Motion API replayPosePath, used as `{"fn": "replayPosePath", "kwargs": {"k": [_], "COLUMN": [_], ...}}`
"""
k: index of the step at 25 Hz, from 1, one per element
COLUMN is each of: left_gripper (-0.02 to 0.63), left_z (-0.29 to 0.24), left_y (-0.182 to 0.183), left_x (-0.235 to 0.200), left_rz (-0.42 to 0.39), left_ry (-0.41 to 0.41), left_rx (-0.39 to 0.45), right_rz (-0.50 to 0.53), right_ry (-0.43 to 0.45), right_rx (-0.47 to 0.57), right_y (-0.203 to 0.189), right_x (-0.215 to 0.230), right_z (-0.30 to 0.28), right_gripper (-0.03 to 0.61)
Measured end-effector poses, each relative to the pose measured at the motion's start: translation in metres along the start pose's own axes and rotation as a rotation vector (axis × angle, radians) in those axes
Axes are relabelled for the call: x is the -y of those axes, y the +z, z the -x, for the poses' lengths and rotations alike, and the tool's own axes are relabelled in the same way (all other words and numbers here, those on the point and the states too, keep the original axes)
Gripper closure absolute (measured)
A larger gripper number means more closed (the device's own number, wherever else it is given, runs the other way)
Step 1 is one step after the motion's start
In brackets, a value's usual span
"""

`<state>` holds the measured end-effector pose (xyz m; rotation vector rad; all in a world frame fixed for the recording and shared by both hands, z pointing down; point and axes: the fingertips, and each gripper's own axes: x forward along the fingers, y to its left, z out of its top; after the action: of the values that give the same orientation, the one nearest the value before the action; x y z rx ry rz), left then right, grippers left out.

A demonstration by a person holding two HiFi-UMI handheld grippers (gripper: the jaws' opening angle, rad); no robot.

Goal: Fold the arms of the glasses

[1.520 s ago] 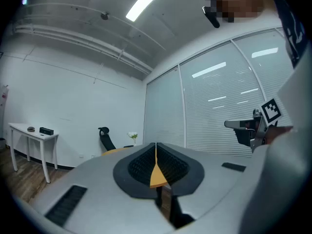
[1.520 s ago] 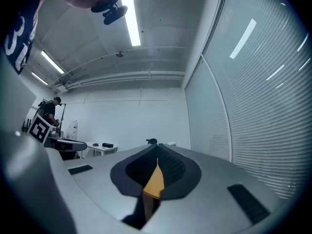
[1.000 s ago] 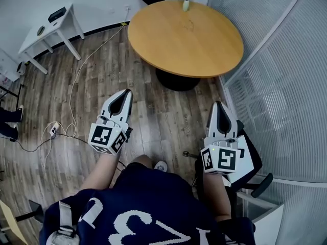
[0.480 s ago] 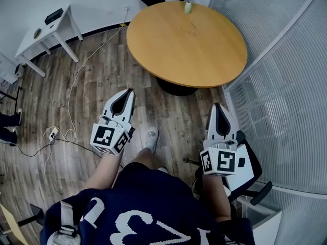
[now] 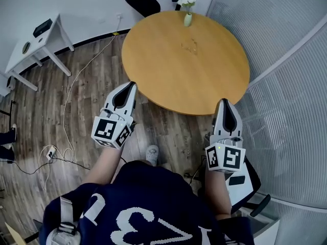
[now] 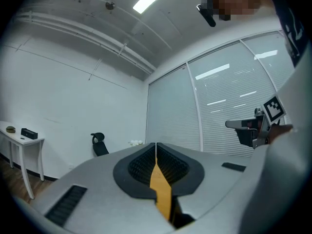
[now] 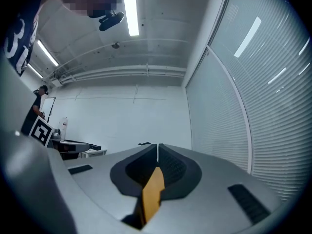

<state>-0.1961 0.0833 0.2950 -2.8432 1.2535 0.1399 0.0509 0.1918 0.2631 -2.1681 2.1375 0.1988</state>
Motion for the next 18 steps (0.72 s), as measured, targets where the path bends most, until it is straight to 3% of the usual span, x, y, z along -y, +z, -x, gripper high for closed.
{"fn": "replayPosePath", "kwargs": {"k": [7, 13, 18], "left_gripper": [0.592, 0.592, 0.592], "left_z": [-0.058, -0.098, -0.136], "left_y": [0.018, -0.003, -0.014], "left_x": [-0.032, -0.049, -0.061], "left_rz": [-0.008, 0.024, 0.021], "left_ry": [-0.048, -0.029, 0.010], "left_rx": [0.033, 0.002, -0.010], "right_rz": [0.004, -0.010, -0.016], "right_ry": [-0.016, -0.008, 0.048], "right_rx": [-0.027, -0.054, -0.042], "right_y": [-0.001, -0.019, -0.028], "right_x": [0.002, 0.023, 0.041], "right_z": [-0.054, -0.094, -0.148], "right_gripper": [0.548, 0.548, 0.548]}}
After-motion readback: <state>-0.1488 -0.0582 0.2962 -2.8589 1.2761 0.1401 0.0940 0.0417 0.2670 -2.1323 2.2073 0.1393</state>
